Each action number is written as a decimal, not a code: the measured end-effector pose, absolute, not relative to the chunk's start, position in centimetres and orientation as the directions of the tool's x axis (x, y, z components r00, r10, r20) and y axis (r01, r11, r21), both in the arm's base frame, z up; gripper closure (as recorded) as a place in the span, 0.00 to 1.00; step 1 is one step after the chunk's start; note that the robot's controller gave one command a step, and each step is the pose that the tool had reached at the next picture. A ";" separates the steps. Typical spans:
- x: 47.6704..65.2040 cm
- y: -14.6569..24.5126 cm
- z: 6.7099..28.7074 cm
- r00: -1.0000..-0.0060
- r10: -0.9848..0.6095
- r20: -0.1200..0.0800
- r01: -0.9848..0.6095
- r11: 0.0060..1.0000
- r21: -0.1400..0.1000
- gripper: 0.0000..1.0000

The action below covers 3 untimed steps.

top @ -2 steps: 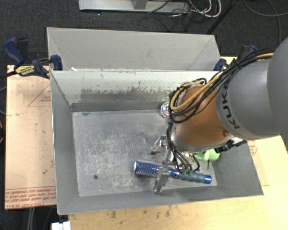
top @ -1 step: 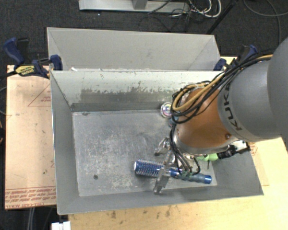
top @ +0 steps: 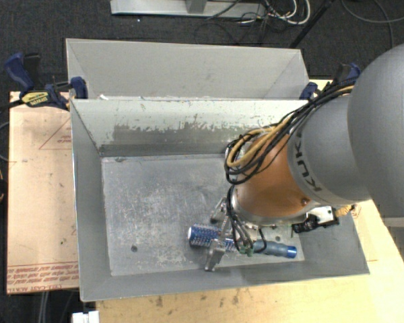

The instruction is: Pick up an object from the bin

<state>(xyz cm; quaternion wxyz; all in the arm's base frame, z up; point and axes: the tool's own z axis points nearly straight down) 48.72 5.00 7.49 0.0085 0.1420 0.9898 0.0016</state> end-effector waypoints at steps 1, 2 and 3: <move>48.9 5.0 7.7 -0.959 0.282 -0.007 0.282 0.959 0.003 0.00; 49.0 5.0 7.7 -0.959 0.282 -0.010 0.282 0.959 0.004 1.00; 49.1 5.0 11.5 -0.960 0.281 -0.003 0.281 0.960 0.002 1.00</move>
Offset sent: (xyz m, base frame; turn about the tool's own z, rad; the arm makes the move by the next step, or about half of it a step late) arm 0.0000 0.0000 0.0000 0.0000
